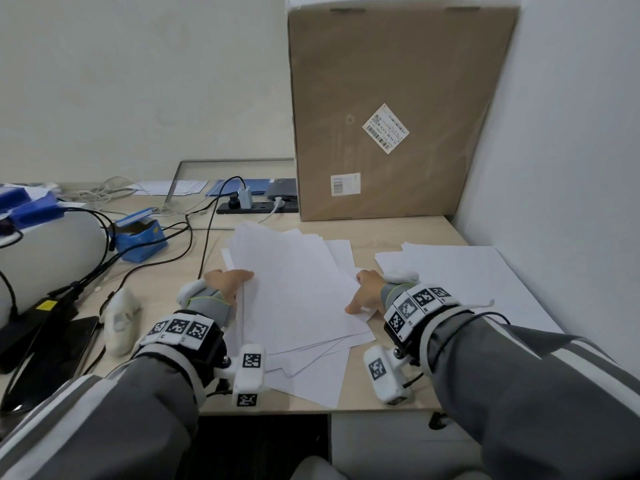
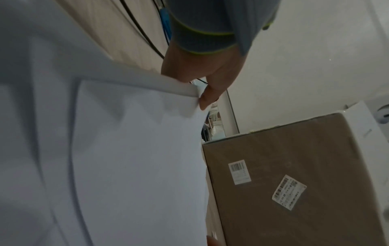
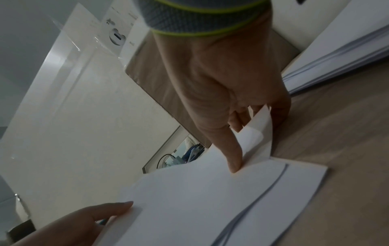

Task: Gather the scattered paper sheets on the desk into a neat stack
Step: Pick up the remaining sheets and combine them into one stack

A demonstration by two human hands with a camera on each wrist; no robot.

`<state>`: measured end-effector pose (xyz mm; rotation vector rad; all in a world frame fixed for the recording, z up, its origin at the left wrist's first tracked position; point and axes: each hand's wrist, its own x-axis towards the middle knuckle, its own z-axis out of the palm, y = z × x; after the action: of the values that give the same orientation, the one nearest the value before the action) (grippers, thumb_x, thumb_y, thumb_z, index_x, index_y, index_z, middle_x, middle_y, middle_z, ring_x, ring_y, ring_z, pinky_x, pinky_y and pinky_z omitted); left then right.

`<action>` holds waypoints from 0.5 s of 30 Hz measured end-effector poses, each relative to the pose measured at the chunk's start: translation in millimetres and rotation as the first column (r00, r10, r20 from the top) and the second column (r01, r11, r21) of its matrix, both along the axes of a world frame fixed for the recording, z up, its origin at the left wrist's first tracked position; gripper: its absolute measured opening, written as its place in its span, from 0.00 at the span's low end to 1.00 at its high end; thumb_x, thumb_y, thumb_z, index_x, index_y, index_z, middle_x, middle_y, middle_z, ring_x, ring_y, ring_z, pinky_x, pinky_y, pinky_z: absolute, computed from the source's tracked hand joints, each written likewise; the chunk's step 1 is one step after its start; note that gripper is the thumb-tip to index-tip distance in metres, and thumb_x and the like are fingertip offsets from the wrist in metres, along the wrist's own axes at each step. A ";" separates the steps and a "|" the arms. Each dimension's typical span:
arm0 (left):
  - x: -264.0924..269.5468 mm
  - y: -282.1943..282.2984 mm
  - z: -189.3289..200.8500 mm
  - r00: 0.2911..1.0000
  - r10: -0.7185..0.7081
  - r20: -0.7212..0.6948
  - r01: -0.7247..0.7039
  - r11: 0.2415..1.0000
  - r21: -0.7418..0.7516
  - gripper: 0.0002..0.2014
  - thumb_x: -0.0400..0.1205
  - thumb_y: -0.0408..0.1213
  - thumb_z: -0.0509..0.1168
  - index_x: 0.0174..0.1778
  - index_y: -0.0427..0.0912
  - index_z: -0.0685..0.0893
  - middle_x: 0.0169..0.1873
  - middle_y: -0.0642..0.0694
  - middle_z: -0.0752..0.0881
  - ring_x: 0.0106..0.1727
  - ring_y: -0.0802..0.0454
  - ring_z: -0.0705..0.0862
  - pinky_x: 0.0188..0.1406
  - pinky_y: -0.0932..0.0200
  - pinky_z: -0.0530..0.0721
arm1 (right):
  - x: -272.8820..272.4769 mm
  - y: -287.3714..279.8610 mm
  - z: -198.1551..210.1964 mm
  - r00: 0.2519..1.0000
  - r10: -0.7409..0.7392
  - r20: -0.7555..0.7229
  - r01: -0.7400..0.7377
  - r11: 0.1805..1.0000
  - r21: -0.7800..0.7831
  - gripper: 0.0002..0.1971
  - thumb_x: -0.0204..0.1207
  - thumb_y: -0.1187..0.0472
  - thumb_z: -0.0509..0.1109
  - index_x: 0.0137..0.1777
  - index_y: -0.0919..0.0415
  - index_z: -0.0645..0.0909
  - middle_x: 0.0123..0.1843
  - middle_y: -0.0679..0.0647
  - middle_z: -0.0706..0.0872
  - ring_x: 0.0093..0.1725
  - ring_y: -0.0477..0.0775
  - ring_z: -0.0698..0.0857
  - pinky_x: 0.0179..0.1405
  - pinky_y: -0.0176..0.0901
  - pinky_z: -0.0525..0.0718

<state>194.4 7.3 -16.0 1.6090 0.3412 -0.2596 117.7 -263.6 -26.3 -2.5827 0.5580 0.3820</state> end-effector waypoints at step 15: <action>-42.1 -13.4 80.2 0.865 -0.319 0.386 0.397 0.907 -0.139 0.05 0.78 0.29 0.69 0.48 0.40 0.85 0.42 0.43 0.91 0.40 0.47 0.89 0.35 0.55 0.88 | -16.5 -17.1 77.0 0.837 -0.306 0.454 -0.174 0.637 0.751 0.44 0.55 0.53 0.87 0.72 0.64 0.75 0.65 0.58 0.86 0.62 0.56 0.86 0.65 0.52 0.83</action>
<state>152.3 -6.2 64.1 1.4606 -0.2679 -0.2722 101.2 -280.7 50.7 -1.6738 0.1931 -0.1575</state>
